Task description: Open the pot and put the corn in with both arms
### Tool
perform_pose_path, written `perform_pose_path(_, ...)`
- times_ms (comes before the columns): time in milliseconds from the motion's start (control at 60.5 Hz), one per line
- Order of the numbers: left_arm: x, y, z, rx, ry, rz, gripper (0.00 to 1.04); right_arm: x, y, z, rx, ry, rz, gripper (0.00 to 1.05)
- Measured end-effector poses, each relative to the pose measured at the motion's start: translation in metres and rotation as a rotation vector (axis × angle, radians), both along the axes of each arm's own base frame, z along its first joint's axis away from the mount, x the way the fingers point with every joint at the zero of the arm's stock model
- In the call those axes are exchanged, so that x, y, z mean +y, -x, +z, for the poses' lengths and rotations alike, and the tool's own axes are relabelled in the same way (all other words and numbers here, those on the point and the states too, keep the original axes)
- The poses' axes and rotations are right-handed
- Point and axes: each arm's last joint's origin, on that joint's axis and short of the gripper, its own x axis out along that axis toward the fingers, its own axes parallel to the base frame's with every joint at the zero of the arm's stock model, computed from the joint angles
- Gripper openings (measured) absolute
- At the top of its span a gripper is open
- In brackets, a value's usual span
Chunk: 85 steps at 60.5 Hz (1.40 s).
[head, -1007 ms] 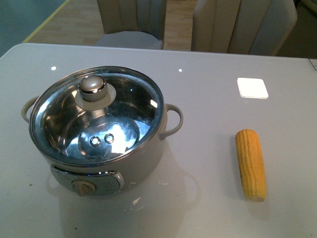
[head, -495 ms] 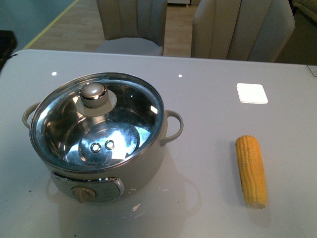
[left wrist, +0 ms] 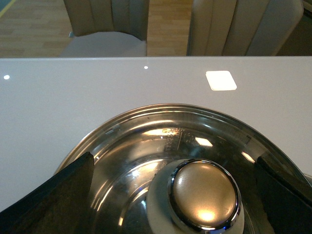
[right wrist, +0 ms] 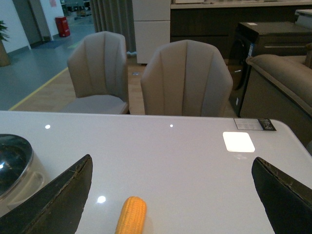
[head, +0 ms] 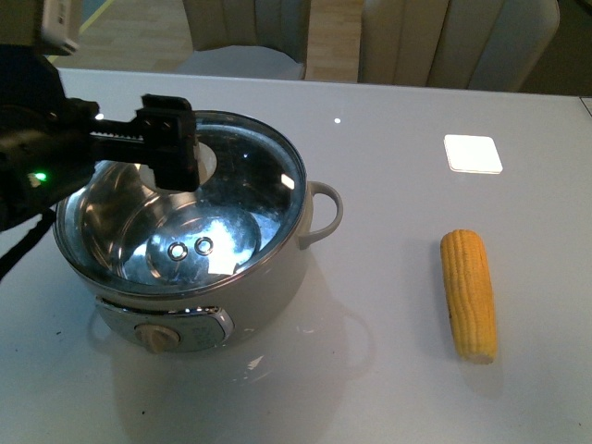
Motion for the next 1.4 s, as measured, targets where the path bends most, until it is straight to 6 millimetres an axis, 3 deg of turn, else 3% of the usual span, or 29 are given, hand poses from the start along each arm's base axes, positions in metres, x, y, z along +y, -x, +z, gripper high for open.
perform_pose_path(215,-0.011,-0.017,-0.03,0.043,-0.019,0.007,0.98,0.0,0.0,0.0,0.0,0.0,0.0,0.96)
perform_pose_path(512,-0.019,-0.021,-0.039,0.047,-0.009,0.021,0.97,0.0,0.0,0.0,0.0,0.0,0.0,0.96)
perform_pose_path(908,-0.024,-0.024,-0.038,0.035,-0.015,0.024,0.43,0.0,0.0,0.0,0.0,0.0,0.0,0.96)
perform_pose_path(1404,-0.025,-0.029,-0.021,0.048,-0.052,0.03,0.42,0.0,0.0,0.0,0.0,0.0,0.0,0.96)
